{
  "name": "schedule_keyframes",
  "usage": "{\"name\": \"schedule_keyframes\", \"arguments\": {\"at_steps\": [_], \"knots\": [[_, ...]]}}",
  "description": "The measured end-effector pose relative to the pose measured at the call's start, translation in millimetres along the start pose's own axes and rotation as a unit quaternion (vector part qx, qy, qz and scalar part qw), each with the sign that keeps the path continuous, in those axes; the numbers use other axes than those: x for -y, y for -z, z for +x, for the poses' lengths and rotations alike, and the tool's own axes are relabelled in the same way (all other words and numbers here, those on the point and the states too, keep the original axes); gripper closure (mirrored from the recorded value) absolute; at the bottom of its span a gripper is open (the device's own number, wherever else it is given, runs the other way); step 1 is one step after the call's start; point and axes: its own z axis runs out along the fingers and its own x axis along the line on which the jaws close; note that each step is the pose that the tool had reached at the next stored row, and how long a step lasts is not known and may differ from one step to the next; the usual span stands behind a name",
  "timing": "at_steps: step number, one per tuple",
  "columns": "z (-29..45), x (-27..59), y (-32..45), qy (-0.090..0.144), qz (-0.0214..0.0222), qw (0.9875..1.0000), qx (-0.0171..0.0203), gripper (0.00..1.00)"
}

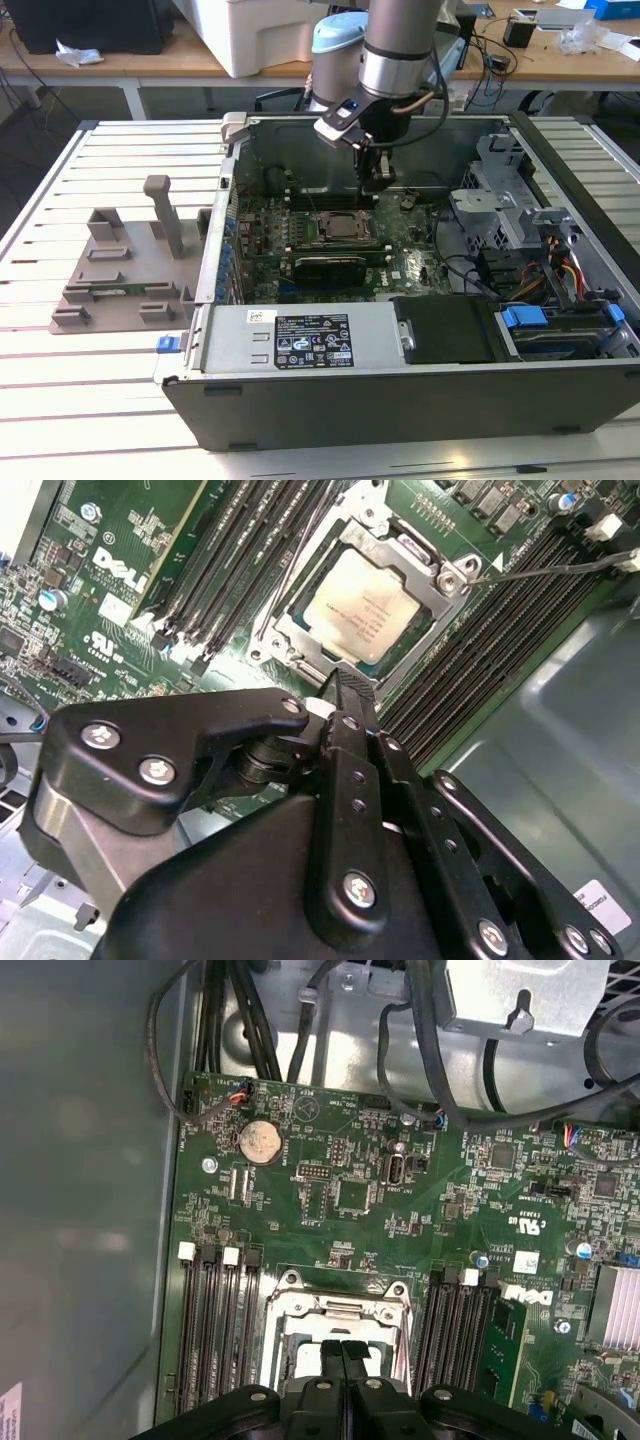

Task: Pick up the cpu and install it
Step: 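Close the cpu cover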

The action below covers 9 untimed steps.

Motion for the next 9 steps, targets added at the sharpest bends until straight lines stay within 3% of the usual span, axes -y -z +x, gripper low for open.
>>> {"name": "schedule_keyframes", "arguments": {"at_steps": [9], "knots": [[0.6,4.5,-2.6,0.000,0.0000,1.0000,0.0000,0.89]]}}
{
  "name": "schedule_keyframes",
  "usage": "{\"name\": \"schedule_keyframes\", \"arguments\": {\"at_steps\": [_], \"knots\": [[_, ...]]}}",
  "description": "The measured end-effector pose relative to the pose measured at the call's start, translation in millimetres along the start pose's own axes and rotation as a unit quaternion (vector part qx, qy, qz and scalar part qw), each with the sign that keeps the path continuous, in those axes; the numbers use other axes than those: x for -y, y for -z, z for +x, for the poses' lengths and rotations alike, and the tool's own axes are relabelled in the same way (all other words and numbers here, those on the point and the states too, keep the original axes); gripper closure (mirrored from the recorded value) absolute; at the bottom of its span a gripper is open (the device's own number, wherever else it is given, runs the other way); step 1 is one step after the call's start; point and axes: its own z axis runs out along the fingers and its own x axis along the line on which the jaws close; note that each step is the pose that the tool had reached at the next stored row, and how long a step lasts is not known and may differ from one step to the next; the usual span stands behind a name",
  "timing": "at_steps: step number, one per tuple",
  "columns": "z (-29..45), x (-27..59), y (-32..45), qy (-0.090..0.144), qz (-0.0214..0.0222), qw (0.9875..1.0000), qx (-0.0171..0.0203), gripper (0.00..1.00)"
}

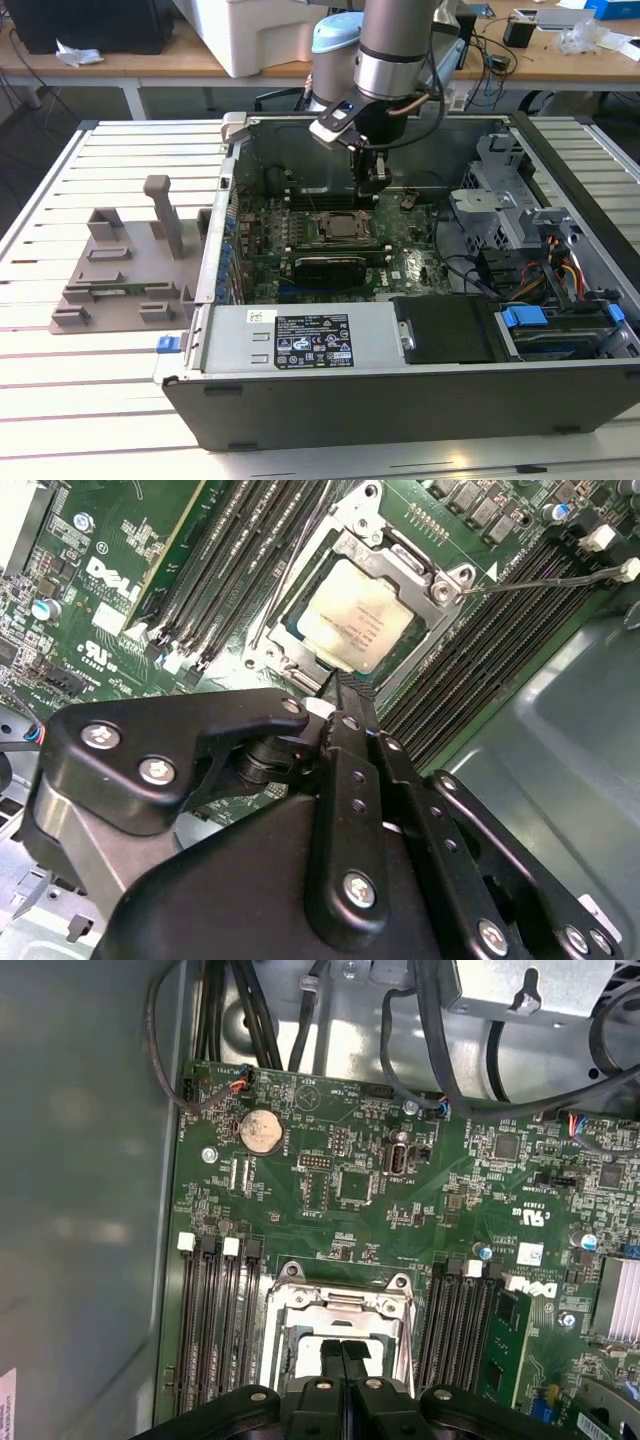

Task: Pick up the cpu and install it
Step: 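Close the cpu cover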

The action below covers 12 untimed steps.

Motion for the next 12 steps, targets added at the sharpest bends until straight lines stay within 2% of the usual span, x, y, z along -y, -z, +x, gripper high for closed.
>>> {"name": "schedule_keyframes", "arguments": {"at_steps": [8,12], "knots": [[0.5,3.4,-2.8,0.000,0.0000,1.0000,-0.0001,0.89],[1.3,6.7,-9.5,0.000,0.0000,1.0000,0.0001,0.89]]}}
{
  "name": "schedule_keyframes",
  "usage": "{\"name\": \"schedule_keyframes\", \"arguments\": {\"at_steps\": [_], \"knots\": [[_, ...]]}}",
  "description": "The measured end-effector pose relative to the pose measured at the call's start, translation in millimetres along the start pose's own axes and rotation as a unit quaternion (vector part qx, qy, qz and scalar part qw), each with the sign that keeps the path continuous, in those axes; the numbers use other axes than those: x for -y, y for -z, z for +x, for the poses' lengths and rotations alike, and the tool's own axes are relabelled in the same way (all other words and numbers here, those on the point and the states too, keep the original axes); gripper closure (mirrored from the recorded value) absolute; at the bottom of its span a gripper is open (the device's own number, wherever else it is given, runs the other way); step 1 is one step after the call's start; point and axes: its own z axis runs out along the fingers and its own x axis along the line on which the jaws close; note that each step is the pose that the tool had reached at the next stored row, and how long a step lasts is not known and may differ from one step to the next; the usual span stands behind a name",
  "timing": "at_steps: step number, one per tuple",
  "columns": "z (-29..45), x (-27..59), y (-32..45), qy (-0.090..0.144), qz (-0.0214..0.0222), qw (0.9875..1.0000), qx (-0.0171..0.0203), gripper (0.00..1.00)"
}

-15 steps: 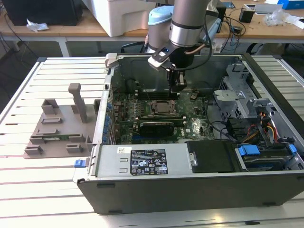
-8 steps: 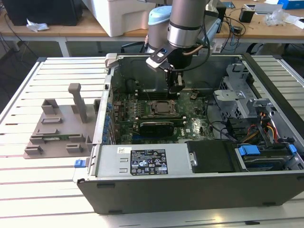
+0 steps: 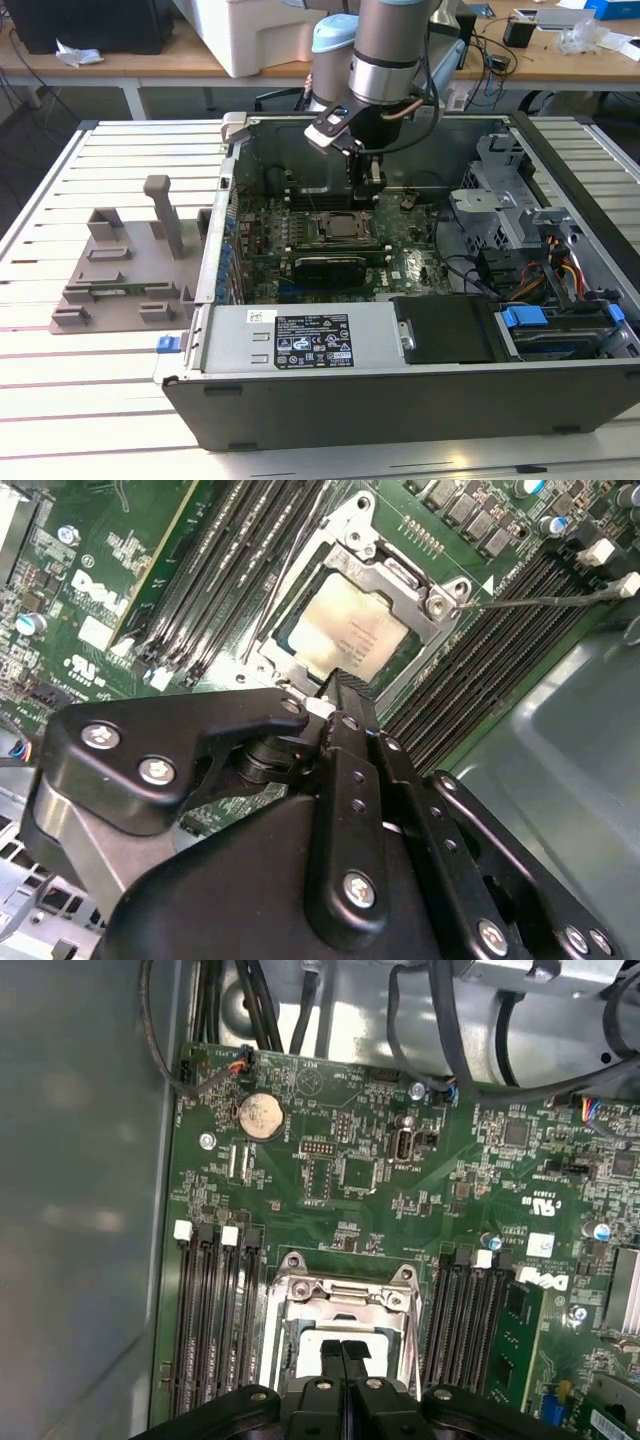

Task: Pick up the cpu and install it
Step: 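Close the cpu cover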

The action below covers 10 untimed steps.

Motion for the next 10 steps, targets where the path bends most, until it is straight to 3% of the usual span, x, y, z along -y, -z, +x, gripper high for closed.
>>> {"name": "schedule_keyframes", "arguments": {"at_steps": [7,10], "knots": [[3.6,24.4,-18.3,0.000,0.0000,1.0000,0.0000,0.89],[4.6,33.1,-21.3,0.000,0.0001,1.0000,0.0001,0.89]]}}
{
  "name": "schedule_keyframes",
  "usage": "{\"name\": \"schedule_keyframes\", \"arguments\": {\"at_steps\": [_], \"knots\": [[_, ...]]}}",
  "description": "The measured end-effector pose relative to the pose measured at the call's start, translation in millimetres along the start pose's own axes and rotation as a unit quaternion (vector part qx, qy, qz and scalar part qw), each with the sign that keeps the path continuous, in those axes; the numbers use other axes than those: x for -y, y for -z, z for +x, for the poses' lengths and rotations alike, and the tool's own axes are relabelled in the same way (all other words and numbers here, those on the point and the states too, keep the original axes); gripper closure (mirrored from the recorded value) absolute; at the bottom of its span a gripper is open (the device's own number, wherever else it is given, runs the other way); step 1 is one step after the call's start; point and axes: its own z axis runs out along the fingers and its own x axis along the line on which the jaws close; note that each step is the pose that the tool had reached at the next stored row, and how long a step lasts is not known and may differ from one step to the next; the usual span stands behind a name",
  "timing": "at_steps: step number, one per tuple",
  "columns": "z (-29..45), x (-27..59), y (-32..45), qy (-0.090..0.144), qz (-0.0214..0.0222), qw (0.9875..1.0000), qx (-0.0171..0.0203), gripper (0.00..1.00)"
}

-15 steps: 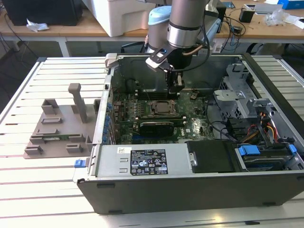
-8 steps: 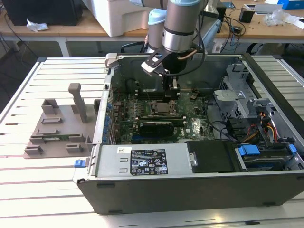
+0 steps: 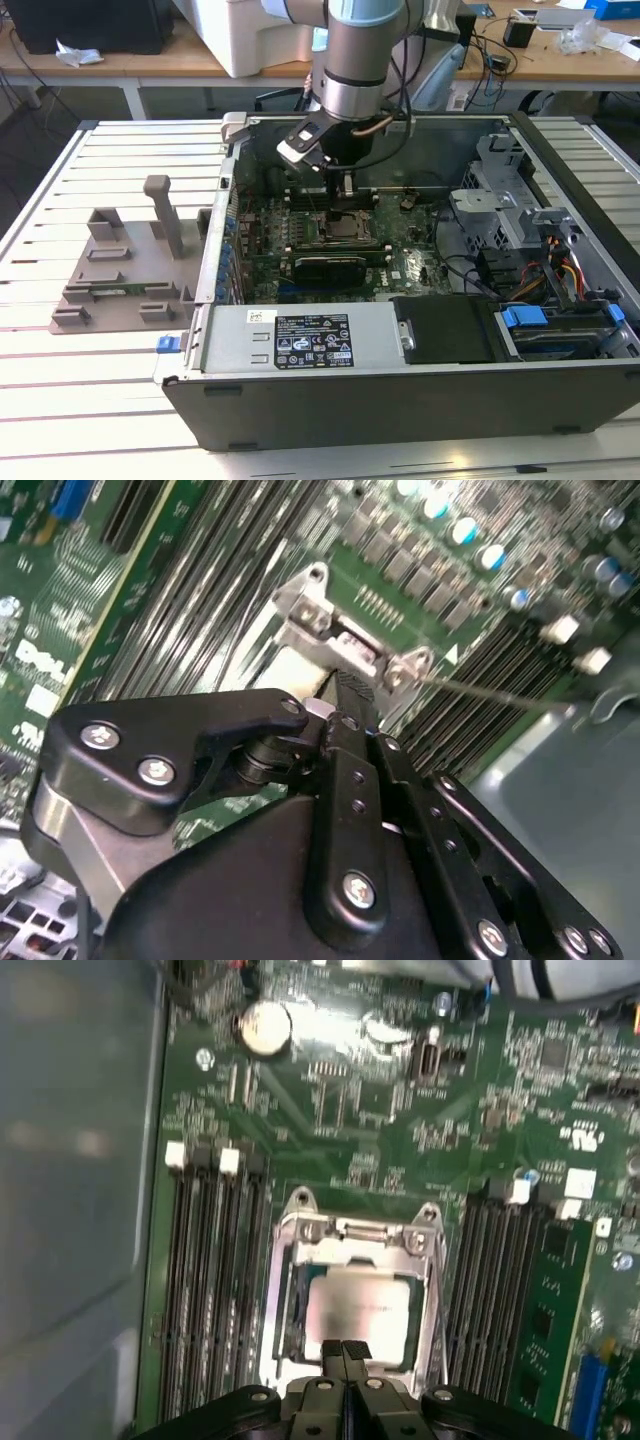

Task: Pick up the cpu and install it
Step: 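Close the cpu cover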

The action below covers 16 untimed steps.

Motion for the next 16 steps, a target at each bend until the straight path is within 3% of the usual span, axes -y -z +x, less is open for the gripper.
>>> {"name": "schedule_keyframes", "arguments": {"at_steps": [9,16], "knots": [[1.9,14.0,-7.7,0.000,0.0000,1.0000,0.0000,0.89],[1.8,11.8,-8.9,0.000,-0.0001,1.0000,-0.0001,0.89]]}}
